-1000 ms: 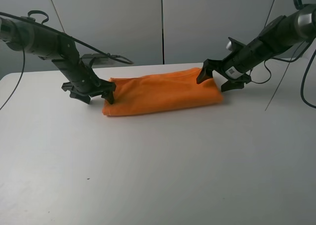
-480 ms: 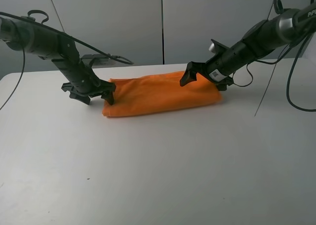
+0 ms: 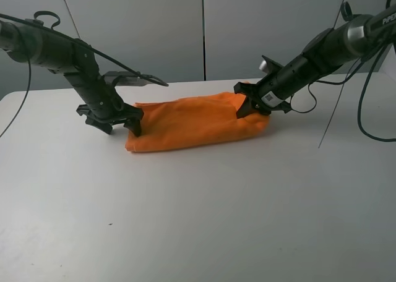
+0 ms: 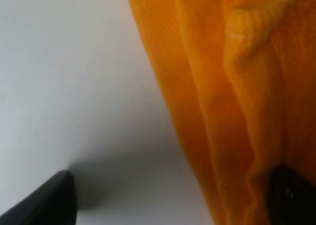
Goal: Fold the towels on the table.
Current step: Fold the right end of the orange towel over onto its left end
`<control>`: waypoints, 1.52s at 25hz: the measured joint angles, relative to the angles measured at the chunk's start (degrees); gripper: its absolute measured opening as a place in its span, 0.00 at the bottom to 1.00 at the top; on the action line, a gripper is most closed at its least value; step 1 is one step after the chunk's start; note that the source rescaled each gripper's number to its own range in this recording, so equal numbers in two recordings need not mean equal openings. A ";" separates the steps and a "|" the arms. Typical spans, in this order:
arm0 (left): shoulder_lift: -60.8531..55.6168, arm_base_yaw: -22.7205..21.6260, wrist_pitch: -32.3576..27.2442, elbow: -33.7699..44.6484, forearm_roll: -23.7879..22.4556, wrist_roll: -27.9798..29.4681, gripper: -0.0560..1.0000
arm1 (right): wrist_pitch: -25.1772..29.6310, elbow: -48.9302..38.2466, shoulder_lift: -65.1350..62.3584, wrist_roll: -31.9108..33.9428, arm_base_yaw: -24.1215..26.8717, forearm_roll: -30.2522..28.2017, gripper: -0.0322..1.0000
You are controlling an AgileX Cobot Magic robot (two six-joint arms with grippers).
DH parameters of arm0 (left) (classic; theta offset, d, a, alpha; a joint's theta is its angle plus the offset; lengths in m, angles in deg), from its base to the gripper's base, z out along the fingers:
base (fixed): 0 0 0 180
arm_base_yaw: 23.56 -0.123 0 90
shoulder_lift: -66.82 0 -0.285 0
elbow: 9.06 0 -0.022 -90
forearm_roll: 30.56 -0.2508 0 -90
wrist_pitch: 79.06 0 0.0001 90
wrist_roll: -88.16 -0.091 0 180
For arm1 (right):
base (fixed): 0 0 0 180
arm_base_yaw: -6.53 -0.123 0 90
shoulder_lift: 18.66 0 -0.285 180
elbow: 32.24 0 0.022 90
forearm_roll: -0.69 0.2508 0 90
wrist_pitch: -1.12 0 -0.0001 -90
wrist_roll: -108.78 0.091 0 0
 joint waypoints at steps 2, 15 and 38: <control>-0.25 0.00 -1.73 0.00 0.00 -1.49 1.00 | 1.79 0.00 0.00 0.63 0.00 -0.12 0.11; -0.86 0.57 -9.21 0.00 -1.78 -4.87 1.00 | 5.25 -1.97 -5.37 4.75 0.00 -1.76 0.11; -0.96 0.57 -8.01 0.10 -1.88 -1.84 1.00 | 12.59 -0.62 -5.49 4.20 -7.72 11.26 0.11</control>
